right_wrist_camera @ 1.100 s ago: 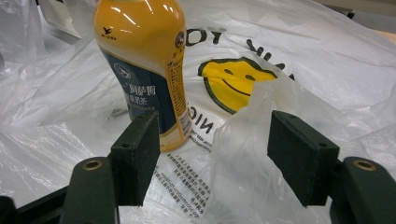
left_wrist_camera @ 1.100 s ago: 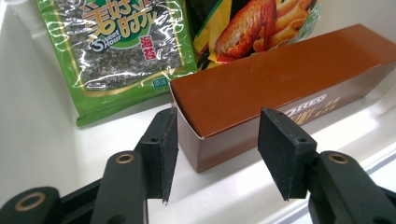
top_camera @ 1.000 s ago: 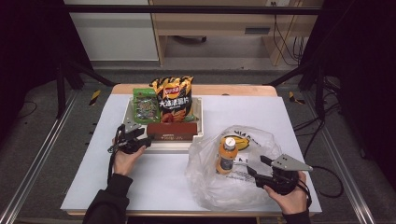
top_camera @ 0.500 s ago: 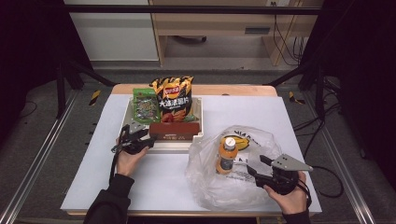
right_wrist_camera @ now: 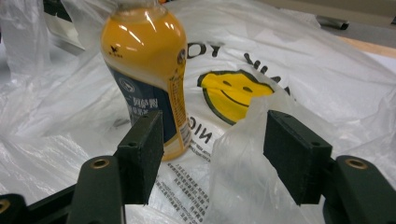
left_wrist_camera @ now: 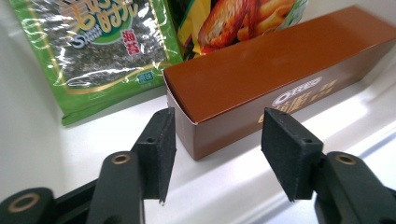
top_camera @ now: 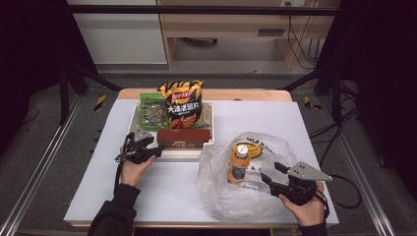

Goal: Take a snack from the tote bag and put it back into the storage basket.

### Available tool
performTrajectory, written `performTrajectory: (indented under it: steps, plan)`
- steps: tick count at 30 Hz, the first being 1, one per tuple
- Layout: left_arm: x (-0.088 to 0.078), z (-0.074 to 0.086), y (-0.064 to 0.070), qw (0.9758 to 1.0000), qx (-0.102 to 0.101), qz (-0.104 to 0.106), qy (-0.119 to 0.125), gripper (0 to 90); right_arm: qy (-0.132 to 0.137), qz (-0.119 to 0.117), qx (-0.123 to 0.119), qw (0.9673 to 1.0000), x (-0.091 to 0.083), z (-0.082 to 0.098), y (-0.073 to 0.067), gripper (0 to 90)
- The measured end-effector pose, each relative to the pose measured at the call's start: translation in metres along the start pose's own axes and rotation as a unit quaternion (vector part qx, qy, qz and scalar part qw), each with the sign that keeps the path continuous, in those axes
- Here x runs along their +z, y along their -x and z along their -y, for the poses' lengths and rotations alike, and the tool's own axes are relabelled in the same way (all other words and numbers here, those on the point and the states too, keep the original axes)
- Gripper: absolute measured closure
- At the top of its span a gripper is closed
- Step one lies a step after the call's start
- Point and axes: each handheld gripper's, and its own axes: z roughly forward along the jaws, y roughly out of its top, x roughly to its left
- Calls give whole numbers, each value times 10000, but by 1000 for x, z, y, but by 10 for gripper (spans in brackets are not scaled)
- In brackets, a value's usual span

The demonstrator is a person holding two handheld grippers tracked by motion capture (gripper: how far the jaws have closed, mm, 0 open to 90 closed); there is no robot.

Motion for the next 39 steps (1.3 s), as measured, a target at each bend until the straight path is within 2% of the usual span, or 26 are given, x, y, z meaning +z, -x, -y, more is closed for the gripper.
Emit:
performTrajectory:
  steps: [6, 10, 13, 17, 24, 28, 34, 39]
  plan:
    - [-22, 3, 13, 9996, 175, 207, 102, 398, 234, -293, 112, 9992, -3, -10, -5, 386]
    - [-34, 7, 20, 9991, 117, 359, 216, 375, 353, -542, 160, 9978, 0, -18, -14, 371]
    - [-43, 12, 24, 9988, 189, 402, 218, 357, 312, -621, 54, 9976, 7, -25, -21, 356]
    - [-52, 20, 23, 9986, 125, 463, 229, 325, 215, -726, 60, 9971, 21, -30, -29, 333]
    - [-63, 33, 19, 9989, 66, 422, 182, 282, -67, -610, 28, 9981, 43, -31, -35, 299]
    - [-65, 36, 18, 9991, 78, 371, 211, 255, -208, -463, 10, 9987, 51, -30, -34, 291]
    - [-69, 39, 16, 9993, 67, 286, 237, 247, -279, -425, 83, 9987, 63, -26, -34, 292]
    - [-72, 39, 16, 9991, 83, 311, 289, 248, -241, -361, 78, 9990, 69, -25, -37, 291]
